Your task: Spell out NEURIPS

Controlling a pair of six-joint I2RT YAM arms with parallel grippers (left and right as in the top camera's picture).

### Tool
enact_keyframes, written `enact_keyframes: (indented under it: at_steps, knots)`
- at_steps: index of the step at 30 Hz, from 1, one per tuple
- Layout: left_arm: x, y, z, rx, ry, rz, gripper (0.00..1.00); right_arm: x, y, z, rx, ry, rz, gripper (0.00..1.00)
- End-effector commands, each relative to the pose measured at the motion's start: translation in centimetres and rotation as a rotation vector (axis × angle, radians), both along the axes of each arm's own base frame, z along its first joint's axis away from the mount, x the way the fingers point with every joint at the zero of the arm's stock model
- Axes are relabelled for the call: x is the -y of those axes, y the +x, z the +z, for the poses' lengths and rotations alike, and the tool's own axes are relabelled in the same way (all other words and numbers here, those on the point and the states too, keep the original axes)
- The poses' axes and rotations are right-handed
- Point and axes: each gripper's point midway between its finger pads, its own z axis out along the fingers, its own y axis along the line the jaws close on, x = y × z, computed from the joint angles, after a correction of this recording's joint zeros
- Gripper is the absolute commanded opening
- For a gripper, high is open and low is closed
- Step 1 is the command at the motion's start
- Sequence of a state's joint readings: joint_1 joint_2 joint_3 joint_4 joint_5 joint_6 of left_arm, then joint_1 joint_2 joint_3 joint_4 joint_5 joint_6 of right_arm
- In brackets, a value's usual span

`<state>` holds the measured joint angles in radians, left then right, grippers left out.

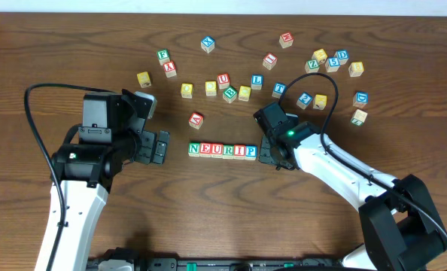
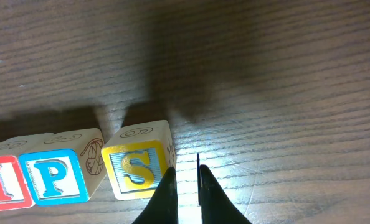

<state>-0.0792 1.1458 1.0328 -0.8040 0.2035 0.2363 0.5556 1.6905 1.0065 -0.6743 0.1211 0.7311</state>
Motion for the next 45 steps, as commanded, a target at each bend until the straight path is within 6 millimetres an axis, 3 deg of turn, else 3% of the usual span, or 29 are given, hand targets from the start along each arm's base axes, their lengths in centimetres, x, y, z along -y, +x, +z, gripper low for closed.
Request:
enact_keyframes:
  at_steps: [1,11,17,45]
  knots:
    - [-0.3,0.5,1.0,0.028,0.009,0.004,0.98,0.5,-0.3,-0.6,-0.003,-0.031,-0.02,0.07]
    - [-0.3,0.5,1.0,0.028,0.009,0.004,0.98,1.0,-0.7,-1.2,-0.004,-0.046,-0.04,0.07]
    - [-0.3,0.5,1.0,0.028,0.009,0.004,0.98,0.8,-0.5,-1.2,0.002,-0.036,-0.039,0.01]
    - [-0.3,0.5,1.0,0.028,0.009,0.004,0.98,-0.5,-0.1,-1.3,0.022,0.021,-0.023,0.06]
